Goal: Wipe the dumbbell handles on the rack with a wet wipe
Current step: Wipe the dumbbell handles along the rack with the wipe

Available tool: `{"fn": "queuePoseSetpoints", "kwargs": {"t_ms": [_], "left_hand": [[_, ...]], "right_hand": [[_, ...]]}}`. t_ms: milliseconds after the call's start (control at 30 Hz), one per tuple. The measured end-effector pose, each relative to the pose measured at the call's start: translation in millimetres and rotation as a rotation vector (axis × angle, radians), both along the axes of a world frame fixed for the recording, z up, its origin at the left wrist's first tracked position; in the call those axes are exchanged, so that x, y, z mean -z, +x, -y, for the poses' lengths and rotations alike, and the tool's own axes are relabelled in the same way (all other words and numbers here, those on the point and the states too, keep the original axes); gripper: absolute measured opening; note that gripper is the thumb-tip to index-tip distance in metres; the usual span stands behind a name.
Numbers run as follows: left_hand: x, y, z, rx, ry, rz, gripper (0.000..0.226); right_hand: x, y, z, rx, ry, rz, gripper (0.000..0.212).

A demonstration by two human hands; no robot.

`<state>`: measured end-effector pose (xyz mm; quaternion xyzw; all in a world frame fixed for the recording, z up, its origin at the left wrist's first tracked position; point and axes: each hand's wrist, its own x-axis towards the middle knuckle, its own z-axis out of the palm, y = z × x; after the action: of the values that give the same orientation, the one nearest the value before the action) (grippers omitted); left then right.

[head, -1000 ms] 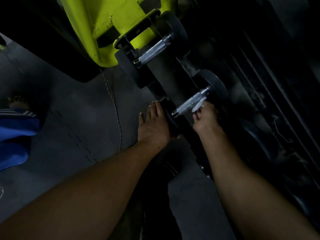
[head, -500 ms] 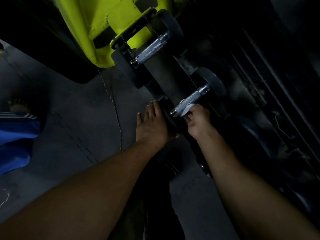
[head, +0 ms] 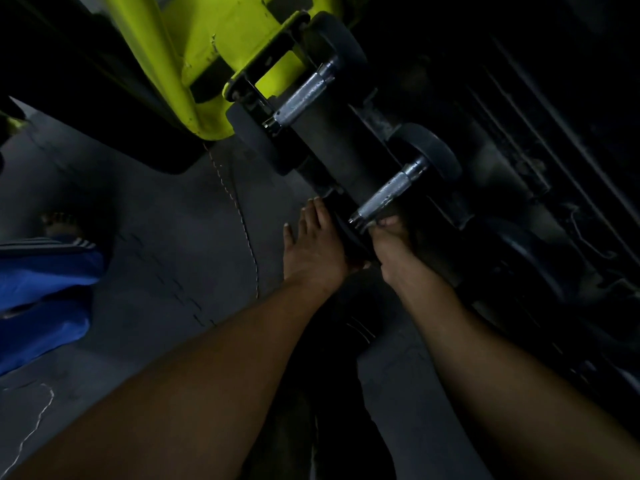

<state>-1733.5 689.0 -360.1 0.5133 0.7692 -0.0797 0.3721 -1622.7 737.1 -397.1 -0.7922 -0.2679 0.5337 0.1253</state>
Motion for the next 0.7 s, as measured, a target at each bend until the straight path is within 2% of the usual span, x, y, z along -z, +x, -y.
{"fn": "queuePoseSetpoints", "kwargs": {"t_ms": [167,300,400,467,567,700], "left_hand": [[4,0,1,-0.011,0.024,0.000,0.143],[2,1,2,-0.007,0.042,-0.004,0.142],[1,1,2,-0.017,0.060,0.002,0.138],[2,2,2,-0.017,0.063,0.005,0.135],[4,0,2,-0.009,0.051,0.013,0.137],[3,1,3,-0.004,0.040,0.002,0.141]], "right_hand": [[-12,6,13,-0.070,0.208,-0.072,0.024],[-14,18,16,-0.495,0.411,0.051,0.011],[-19,20,13,-0.797,0.686,0.119,0.027],[-21,19,7,-0.993,0.790,0.167,0.039],[-19,18,-9,-1.344,0.754,0.452,0.032],[-26,11,-33,-1.599,0.638,0.538,0.028]]}}
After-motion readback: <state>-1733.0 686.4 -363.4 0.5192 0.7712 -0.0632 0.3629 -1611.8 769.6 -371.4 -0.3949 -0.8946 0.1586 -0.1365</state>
